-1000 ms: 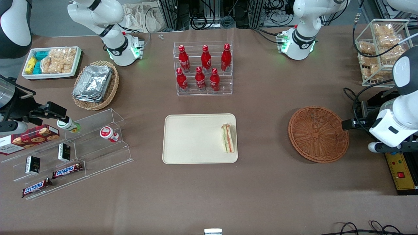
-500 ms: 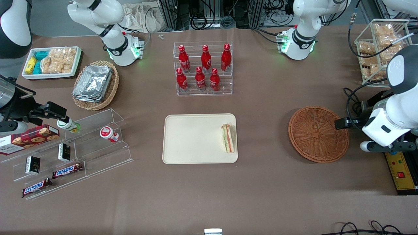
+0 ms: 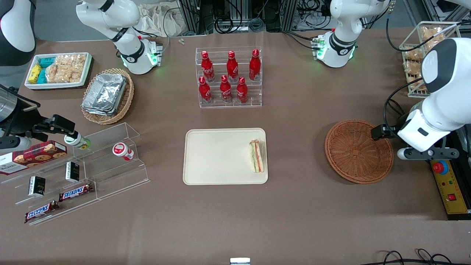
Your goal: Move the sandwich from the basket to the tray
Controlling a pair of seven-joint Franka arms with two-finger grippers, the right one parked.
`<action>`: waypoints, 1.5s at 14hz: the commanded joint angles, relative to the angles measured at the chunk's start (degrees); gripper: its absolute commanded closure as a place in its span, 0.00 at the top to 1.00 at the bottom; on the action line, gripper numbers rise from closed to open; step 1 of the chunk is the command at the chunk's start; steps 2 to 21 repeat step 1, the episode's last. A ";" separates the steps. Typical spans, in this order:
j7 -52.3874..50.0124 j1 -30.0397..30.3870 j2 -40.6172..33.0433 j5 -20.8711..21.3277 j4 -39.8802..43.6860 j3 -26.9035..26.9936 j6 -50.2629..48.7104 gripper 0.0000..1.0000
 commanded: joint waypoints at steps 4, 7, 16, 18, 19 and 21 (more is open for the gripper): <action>1.01 -0.10 -0.62 -0.78 -0.14 0.59 -0.34 1.00; 1.01 -0.10 -0.62 -0.78 -0.14 0.59 -0.34 1.00; 1.01 -0.10 -0.62 -0.78 -0.14 0.59 -0.34 1.00; 1.01 -0.10 -0.62 -0.78 -0.14 0.59 -0.34 1.00; 1.01 -0.10 -0.62 -0.78 -0.14 0.59 -0.34 1.00; 1.01 -0.10 -0.62 -0.78 -0.14 0.59 -0.34 1.00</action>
